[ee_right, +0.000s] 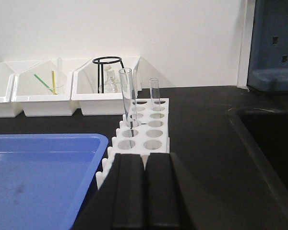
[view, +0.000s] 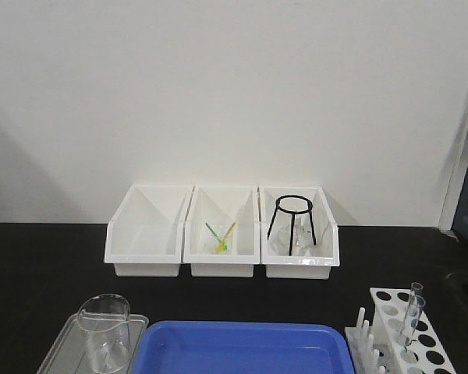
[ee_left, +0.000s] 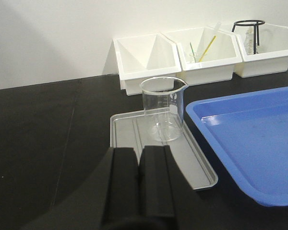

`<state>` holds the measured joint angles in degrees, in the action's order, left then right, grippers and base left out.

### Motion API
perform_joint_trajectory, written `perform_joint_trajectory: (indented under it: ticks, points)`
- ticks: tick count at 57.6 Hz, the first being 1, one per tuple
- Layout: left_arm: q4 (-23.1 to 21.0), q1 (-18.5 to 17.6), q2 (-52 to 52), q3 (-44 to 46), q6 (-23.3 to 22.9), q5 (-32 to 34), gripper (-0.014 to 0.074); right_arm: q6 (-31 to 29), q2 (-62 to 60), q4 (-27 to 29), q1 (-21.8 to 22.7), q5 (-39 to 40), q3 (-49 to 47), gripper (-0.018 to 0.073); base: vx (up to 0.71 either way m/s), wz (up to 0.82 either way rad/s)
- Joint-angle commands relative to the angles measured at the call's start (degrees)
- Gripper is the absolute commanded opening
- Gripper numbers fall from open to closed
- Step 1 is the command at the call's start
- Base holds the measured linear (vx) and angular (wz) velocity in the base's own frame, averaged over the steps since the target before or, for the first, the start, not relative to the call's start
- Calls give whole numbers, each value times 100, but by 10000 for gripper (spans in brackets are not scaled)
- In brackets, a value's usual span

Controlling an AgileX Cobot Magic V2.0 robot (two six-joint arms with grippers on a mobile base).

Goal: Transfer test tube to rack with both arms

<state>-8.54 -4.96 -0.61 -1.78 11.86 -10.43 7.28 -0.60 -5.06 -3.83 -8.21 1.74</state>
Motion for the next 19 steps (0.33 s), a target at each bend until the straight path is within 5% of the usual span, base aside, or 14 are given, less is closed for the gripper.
perform_joint_trajectory:
  ticks: [1,19]
  points:
    - [-77,3,-85,169,-44,466,-7,-54,-51,-20,31,454,103,-11,0,0]
    - [-77,3,-85,169,-44,466,-7,-54,-51,-20,31,449,103,-11,0,0]
